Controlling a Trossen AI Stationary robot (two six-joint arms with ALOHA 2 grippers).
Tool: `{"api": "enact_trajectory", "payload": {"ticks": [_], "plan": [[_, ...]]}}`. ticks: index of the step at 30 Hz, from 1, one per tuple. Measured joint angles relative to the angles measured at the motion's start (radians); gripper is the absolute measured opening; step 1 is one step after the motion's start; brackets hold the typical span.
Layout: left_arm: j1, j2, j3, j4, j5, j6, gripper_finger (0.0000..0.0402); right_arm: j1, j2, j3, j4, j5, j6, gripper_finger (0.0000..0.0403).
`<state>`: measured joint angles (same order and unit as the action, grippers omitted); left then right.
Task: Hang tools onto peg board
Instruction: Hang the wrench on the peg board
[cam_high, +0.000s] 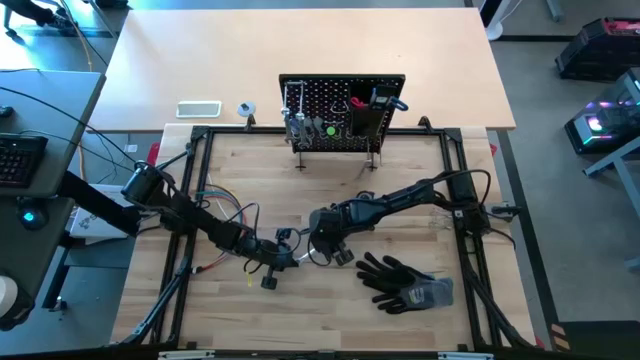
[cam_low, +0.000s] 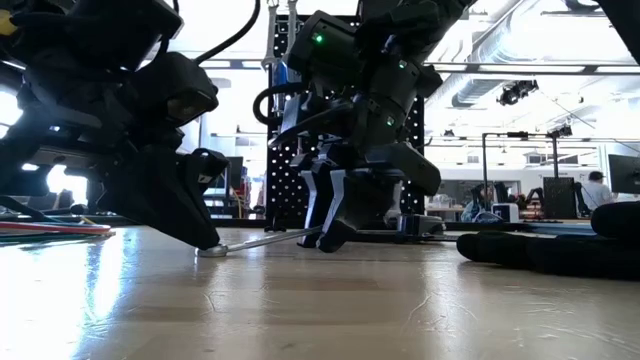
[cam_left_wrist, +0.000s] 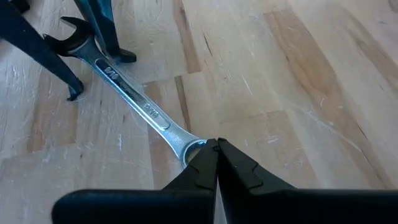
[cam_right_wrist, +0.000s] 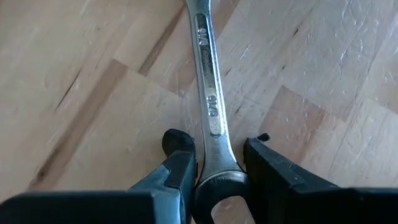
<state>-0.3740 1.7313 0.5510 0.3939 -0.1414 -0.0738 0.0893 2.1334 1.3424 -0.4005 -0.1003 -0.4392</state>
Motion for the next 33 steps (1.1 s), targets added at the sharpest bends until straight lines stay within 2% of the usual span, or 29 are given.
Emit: {"api": "enact_trajectory", "payload": {"ticks": [8, 12, 24, 30, 33], "plan": [[0.002, -0.042, -0.002, -0.003, -0.027, 0.007, 0.0001, 0.018, -0.047, -0.006, -0.032, 0.045, 0.092, 0.0105], [0.003, -0.103, -0.004, -0.036, -0.043, 0.034, 0.0001, 0.031, -0.102, -0.014, -0.131, 0.074, 0.126, 0.0105], [0.004, -0.335, 0.0, -0.173, -0.193, 0.093, 0.0001, 0.097, -0.256, -0.015, -0.483, 0.273, 0.35, 0.0105], [0.008, -0.378, 0.0, -0.2, -0.224, 0.113, 0.0001, 0.093, -0.355, -0.015, -0.611, 0.385, 0.497, 0.0105], [0.008, -0.377, 0.001, -0.201, -0.227, 0.121, 0.0001, 0.094, -0.426, -0.014, -0.61, 0.392, 0.514, 0.0105]]}}
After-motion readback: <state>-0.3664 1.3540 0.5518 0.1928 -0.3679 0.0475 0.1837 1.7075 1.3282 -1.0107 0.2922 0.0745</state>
